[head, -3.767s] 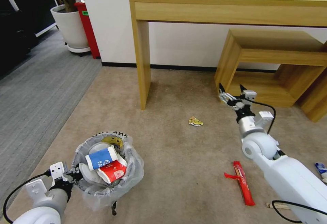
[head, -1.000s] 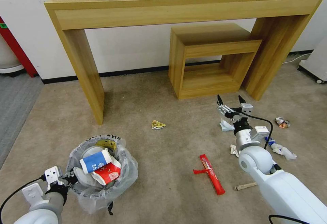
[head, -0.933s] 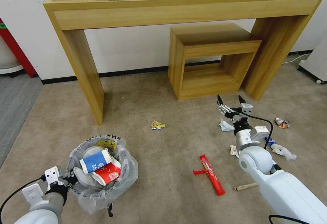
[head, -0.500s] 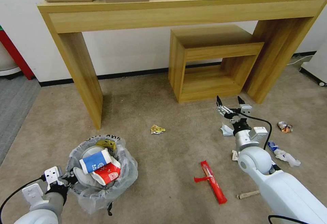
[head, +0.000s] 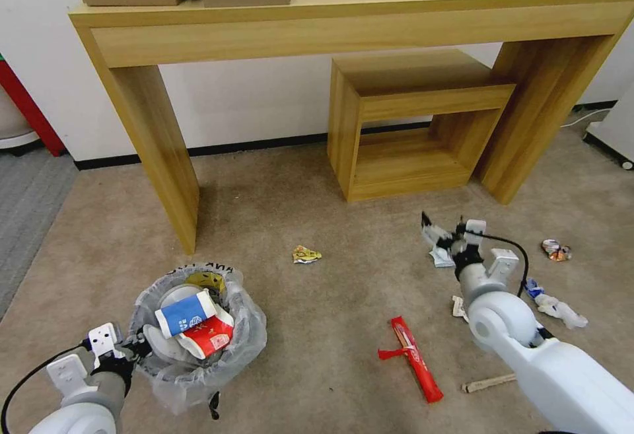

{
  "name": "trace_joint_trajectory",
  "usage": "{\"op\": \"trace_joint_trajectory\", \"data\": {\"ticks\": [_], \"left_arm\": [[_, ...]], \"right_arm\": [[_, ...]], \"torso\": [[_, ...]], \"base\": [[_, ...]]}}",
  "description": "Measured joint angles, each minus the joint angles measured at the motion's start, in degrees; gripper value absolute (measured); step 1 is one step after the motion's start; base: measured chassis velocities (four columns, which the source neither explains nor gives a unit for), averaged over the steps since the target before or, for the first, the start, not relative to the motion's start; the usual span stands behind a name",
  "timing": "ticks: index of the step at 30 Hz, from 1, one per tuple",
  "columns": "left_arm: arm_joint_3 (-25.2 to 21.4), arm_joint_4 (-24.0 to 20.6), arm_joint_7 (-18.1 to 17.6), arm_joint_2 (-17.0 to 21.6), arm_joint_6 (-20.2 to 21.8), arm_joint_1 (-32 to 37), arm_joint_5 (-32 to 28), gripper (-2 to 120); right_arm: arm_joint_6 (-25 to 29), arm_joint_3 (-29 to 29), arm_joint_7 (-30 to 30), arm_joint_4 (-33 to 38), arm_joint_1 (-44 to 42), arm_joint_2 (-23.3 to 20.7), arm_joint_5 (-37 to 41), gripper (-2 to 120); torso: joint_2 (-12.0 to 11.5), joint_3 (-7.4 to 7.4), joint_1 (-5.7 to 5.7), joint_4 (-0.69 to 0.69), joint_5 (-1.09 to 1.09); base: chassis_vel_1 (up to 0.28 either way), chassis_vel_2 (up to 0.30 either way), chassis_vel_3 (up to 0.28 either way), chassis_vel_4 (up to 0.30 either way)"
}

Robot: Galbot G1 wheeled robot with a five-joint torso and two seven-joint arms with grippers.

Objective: Pick up the trash bin and place the garbage on the floor into it.

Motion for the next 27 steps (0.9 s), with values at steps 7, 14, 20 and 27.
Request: {"op": "trace_joint_trajectory", "data": {"ticks": [7, 14, 20, 27], "left_arm": [[0.7, 1.5, 0.1, -0.2, -0.1, -1.2, 0.3, 0], [0.9, 2.1, 0.3, 0.1, -0.6, -1.4, 0.4, 0], [0.9, 2.5, 0.4, 0.3, -0.9, -1.5, 0.4, 0], [0.9, 3.4, 0.5, 0.6, -1.2, -2.2, 0.2, 0]], "right_arm": [[-9.1, -0.6, 0.6, 1.2, -5.2, -5.8, 3.8, 100], [-22.8, -1.0, 0.2, 1.2, -7.1, -6.1, 6.6, 100], [-30.0, -4.3, -0.3, -0.6, -6.3, -5.3, 7.7, 100], [-32.6, -12.0, 0.5, -5.3, -2.3, -2.2, 6.4, 100]], "torso": [[0.0, 0.0, 0.0, 0.0, 0.0], [0.0, 0.0, 0.0, 0.02, 0.01], [0.0, 0.01, 0.0, 0.01, 0.0], [0.0, 0.01, 0.0, 0.01, 0.0]], "base": [[0.0, 0.0, 0.0, 0.0], [0.0, 0.0, 0.0, 0.0], [0.0, 0.0, 0.0, 0.0], [0.0, 0.0, 0.0, 0.0]]}}
